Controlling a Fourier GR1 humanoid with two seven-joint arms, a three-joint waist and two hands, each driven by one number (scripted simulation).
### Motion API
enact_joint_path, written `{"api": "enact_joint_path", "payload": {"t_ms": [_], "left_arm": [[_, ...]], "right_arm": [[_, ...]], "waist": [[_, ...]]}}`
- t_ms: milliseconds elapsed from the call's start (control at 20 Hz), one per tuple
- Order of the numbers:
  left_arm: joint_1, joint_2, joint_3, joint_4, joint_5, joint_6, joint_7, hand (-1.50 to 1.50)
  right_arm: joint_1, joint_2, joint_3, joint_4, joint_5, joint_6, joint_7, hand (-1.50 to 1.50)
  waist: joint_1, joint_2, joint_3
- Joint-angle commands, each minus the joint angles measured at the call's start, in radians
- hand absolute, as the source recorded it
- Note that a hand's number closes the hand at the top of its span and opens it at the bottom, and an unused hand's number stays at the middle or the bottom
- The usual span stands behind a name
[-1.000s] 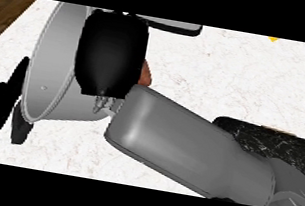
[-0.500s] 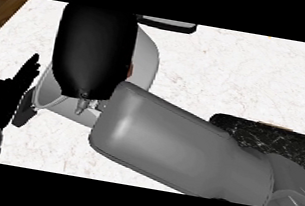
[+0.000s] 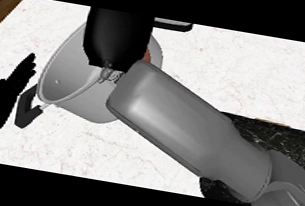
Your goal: Pick the sweet potato from the tray and place it in the pot
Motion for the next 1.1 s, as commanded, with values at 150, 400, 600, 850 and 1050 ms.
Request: {"api": "enact_joint_path", "payload": {"t_ms": [150, 400, 600, 850, 1050], "left_arm": [[0.026, -0.013, -0.002, -0.048, -0.003, 0.008, 0.016, 0.00], [-0.001, -0.021, -0.009, -0.007, -0.017, 0.004, -0.005, 0.00], [0.045, -0.029, -0.022, -0.077, -0.010, -0.003, 0.011, 0.00], [-0.004, -0.029, -0.017, -0.034, -0.025, 0.003, 0.008, 0.00], [-0.026, -0.033, -0.008, -0.004, -0.032, 0.011, -0.006, 0.00]], "right_arm": [[0.009, 0.017, -0.050, 0.225, -0.054, -0.155, 0.004, 1.50], [0.031, 0.017, 0.001, 0.390, -0.089, -0.198, -0.106, 1.50], [0.092, 0.017, -0.082, 0.424, -0.165, -0.323, -0.175, -1.50], [0.090, 0.018, -0.123, 0.442, -0.277, -0.431, -0.271, -1.50], [0.038, 0.018, -0.127, 0.486, -0.342, -0.449, -0.342, -1.50]], "waist": [[-0.001, 0.007, 0.000], [0.009, 0.014, -0.001], [0.023, 0.016, 0.000], [0.032, 0.024, 0.000], [0.032, 0.023, -0.001]]}}
